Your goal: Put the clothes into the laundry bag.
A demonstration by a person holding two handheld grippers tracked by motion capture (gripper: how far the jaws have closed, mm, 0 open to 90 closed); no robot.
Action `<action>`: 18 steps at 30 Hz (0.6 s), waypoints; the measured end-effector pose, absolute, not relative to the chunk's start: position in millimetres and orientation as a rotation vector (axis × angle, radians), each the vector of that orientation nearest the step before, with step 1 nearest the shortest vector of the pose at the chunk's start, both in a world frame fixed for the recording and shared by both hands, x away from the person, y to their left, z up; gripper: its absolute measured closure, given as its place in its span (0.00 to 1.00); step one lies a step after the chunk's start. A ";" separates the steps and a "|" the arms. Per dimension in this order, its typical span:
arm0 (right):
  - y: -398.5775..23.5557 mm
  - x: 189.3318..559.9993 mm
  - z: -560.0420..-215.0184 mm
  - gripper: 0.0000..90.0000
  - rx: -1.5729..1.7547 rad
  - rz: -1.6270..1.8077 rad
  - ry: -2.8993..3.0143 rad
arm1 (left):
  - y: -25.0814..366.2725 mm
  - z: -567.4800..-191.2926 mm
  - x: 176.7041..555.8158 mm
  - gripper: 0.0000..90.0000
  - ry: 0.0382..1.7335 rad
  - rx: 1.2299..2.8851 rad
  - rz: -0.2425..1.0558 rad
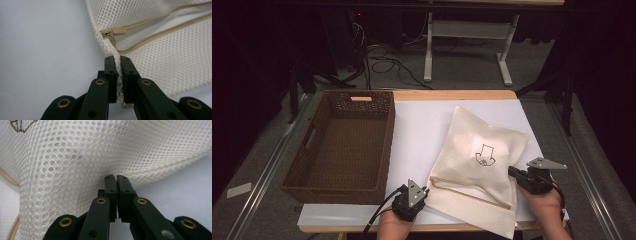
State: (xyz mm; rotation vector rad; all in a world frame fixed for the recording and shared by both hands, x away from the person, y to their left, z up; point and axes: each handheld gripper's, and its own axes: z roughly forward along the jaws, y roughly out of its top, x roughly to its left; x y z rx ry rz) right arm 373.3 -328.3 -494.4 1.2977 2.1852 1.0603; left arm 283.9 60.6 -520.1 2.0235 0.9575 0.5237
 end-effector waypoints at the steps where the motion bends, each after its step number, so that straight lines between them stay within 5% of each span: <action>1: -329.6 376.2 -494.1 0.99 1.305 1.059 2.177 | 59.5 -521.0 282.0 0.94 0.950 2.019 0.514; 18: -340.9 406.6 -493.6 0.99 1.290 1.040 2.160 | 43.7 -527.2 261.2 0.91 0.873 2.034 0.440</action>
